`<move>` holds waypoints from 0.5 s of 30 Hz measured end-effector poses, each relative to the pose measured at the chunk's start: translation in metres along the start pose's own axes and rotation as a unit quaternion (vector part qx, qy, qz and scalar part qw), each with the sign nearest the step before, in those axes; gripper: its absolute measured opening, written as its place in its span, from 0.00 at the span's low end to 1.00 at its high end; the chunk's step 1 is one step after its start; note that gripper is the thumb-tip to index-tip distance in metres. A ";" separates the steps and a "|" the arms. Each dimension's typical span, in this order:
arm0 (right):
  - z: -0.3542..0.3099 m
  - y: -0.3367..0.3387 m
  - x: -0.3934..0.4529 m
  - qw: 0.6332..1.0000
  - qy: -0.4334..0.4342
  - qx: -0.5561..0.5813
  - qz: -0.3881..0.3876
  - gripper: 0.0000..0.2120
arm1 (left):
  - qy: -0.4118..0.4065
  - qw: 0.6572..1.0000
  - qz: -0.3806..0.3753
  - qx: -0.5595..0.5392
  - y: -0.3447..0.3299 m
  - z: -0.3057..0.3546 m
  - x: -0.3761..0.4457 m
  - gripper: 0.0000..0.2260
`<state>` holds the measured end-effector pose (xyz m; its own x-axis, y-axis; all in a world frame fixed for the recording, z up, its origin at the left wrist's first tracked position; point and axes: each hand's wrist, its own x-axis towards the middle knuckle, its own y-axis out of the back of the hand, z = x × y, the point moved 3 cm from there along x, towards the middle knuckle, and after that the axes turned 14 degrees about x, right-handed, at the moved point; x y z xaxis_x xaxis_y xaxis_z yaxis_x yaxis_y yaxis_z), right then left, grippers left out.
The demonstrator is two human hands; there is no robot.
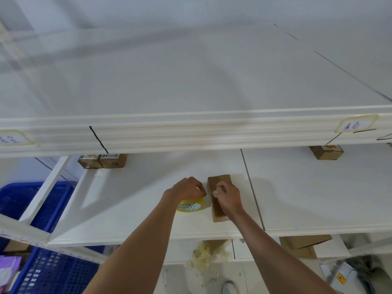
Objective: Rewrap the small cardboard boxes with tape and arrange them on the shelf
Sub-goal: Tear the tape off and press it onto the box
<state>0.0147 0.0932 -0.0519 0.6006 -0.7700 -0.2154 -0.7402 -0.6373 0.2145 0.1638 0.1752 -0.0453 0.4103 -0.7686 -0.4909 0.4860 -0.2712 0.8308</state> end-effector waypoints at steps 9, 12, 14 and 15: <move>0.007 0.001 0.003 0.994 -0.028 0.092 0.051 0.09 | 0.018 0.998 0.061 -0.022 -0.009 -0.006 0.004 0.12; 0.009 -0.001 0.004 0.990 -0.034 0.118 0.064 0.09 | 0.026 0.997 0.071 -0.032 -0.011 -0.007 0.004 0.11; 0.009 0.000 0.006 0.989 -0.038 0.124 0.066 0.09 | 0.032 0.995 0.085 -0.036 -0.012 -0.008 0.002 0.11; 0.009 0.000 0.006 0.989 -0.039 0.124 0.065 0.09 | 0.031 0.995 0.090 -0.040 -0.013 -0.008 0.002 0.11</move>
<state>0.0155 0.0887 -0.0616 0.4766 -0.8343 -0.2771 -0.8674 -0.4975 0.0062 0.1643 0.1816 -0.0586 0.5417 -0.7623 -0.3542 0.4601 -0.0838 0.8839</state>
